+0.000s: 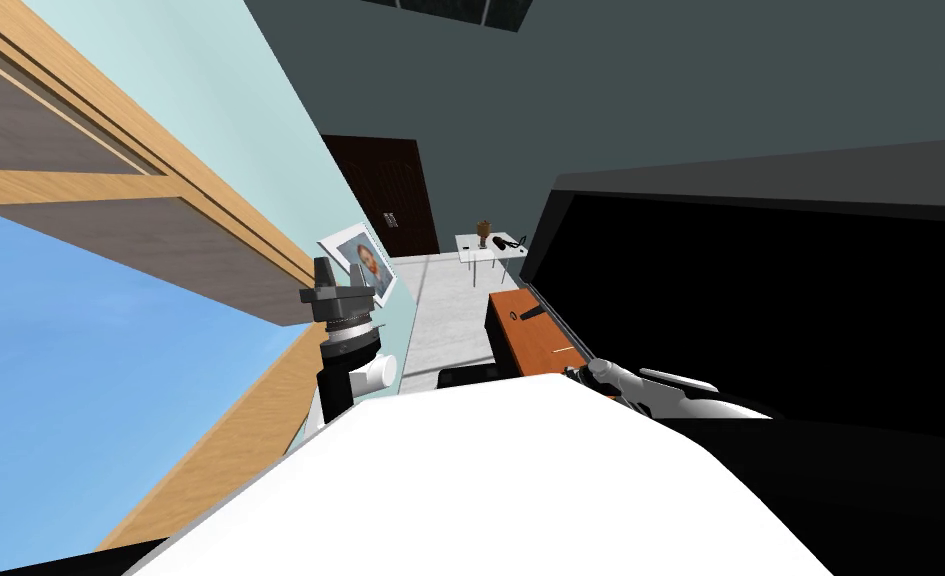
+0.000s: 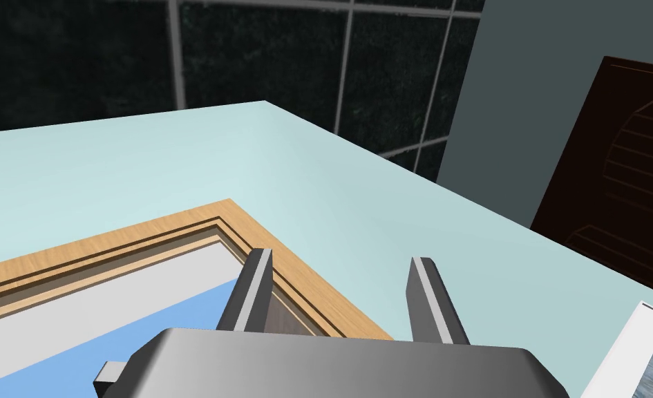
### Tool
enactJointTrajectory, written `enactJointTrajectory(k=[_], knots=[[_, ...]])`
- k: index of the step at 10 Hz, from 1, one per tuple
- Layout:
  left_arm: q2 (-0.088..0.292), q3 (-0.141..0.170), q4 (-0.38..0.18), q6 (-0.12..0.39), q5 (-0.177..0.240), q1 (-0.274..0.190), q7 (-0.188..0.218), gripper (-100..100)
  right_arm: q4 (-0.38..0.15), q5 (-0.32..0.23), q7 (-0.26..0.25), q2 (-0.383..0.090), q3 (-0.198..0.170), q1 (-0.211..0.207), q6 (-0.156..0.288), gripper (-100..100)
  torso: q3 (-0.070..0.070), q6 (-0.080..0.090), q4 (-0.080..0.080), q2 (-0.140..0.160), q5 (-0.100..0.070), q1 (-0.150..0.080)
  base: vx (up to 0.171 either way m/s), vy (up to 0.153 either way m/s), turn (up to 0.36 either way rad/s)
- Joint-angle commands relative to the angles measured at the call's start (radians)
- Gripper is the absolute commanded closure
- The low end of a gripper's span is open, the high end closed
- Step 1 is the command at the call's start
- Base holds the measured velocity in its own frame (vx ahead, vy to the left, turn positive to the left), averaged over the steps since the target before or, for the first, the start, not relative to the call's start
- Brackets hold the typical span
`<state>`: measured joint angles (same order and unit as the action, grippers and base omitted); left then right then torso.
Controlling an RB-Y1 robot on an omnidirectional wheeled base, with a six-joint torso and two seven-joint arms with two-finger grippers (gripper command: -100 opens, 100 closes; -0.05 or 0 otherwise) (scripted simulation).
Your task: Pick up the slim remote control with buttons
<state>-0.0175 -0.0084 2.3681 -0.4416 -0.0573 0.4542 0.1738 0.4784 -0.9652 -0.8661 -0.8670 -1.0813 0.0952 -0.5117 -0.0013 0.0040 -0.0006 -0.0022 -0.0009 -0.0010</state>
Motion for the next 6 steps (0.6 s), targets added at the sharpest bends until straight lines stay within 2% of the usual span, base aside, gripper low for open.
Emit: enactJointTrajectory(k=[1, 2, 4, 5, 6], knots=[[0.000, 0.000, 0.000, 0.000, 0.000, 0.000, 0.000, 0, 0.000, 0.000, 0.000, 0.000, 0.000, 0.000, 0.000, 0, 0.000, 0.000, 0.000, 0.000, 0.000, 0.000, 0.000, 0.000, 0.000], [0.000, 0.000, 0.000, 0.000, 0.000, 0.000, 0.000, 0, 0.010, 0.003, -0.004, -0.033, 0.000, 0.009, -0.031, 100, 0.000, 0.000, 0.000, 0.000, 0.000, 0.000, 0.017, 0.026, -0.095], [0.000, 0.000, 0.000, 0.000, 0.000, 0.000, 0.000, 0, 0.017, 0.004, -0.005, -0.054, -0.001, 0.016, -0.049, 100, -0.001, 0.001, 0.000, -0.001, 0.001, 0.002, 0.011, 0.035, -0.064], [0.000, 0.000, 0.000, 0.000, 0.000, 0.000, 0.000, 0, 0.035, -0.002, 0.010, -0.054, -0.009, 0.010, -0.033, 100, 0.000, 0.000, 0.000, 0.000, 0.002, 0.003, -0.001, 0.019, -0.008], [0.000, 0.000, 0.000, 0.000, 0.000, 0.000, 0.000, 0, 0.037, -0.002, 0.012, -0.056, -0.009, 0.011, -0.035, 0, 0.000, 0.000, 0.000, 0.000, 0.002, 0.002, 0.000, 0.000, 0.000]])
